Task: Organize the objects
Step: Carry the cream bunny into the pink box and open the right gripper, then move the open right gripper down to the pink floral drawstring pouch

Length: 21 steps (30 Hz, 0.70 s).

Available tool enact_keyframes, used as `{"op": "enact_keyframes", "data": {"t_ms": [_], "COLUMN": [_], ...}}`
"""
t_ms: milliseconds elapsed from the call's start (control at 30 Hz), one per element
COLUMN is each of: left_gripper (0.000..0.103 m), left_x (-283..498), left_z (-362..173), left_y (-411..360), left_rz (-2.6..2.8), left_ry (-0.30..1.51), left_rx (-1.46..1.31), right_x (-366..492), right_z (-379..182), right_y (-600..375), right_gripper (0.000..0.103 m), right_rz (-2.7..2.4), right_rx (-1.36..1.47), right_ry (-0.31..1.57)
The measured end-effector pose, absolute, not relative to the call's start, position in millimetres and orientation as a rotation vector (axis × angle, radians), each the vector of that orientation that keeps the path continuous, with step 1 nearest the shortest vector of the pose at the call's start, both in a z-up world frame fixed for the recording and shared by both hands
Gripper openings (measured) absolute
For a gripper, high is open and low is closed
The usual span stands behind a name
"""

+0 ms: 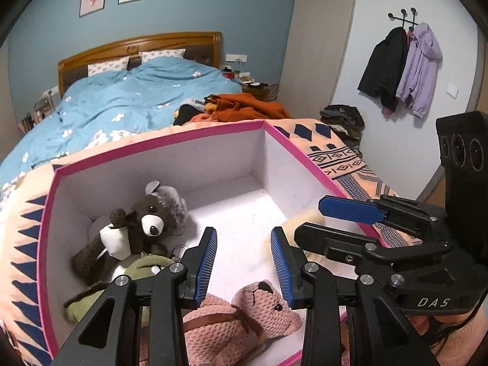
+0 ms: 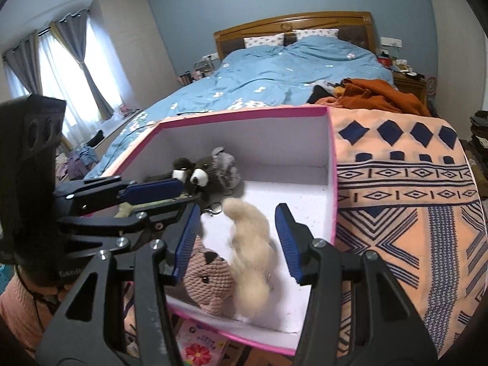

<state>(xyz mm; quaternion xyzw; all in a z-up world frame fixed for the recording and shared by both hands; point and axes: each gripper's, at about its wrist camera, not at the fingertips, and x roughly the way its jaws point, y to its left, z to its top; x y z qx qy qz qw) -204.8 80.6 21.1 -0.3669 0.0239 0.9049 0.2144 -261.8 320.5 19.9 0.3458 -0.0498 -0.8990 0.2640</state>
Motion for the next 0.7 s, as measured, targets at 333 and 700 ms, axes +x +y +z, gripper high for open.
{"op": "enact_keyframes", "data": {"t_ms": [333, 700], "left_gripper": [0.043, 0.052], "left_x": [-162, -93], "left_z": [41, 46], "left_y": [69, 71], "left_rz": [2.501, 2.408], "left_ry": [0.036, 0.107], "left_rx": [-0.86, -0.74], "right_x": [-231, -163], "right_z": [31, 29], "right_y": [335, 356], "right_gripper": [0.055, 0.061], "right_rz": [-2.427, -2.407], "right_rx": [0.857, 0.8], "right_ry": [-0.175, -0.189]}}
